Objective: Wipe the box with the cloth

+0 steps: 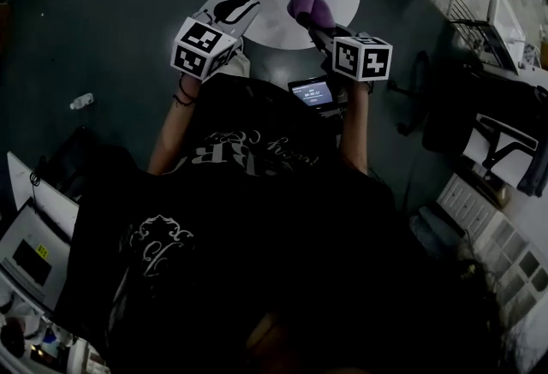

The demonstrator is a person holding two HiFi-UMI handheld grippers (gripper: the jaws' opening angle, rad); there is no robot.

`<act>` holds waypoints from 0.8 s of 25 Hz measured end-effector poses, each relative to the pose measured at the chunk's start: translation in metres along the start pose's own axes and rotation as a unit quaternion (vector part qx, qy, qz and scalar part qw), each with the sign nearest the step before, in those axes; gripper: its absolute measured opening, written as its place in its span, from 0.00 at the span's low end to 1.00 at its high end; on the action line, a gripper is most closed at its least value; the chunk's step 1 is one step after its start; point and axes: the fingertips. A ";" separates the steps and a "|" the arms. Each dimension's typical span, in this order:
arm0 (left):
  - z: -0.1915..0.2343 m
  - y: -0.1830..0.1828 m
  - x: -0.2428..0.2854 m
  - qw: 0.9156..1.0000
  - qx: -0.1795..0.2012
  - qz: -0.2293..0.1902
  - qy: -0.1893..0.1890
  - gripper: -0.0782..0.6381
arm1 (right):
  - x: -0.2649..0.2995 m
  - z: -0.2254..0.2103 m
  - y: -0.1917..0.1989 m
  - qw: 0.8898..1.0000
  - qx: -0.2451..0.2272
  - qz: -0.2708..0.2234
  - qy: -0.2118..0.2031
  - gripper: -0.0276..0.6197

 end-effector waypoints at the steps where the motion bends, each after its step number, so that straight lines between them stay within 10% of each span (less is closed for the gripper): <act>1: -0.013 0.000 0.000 1.000 0.001 0.000 0.000 0.22 | -0.009 -0.002 0.008 1.000 0.002 -0.005 0.000 0.18; 20: -0.163 0.031 -0.051 0.999 -0.022 -0.007 -0.032 0.22 | -0.081 0.022 0.131 0.998 -0.002 -0.035 -0.057 0.18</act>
Point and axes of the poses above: the fingertips, and each gripper's own axes: x forward along the fingers, z to its left, y out of its underside, and after that the axes turned 2 degrees about z, right-handed
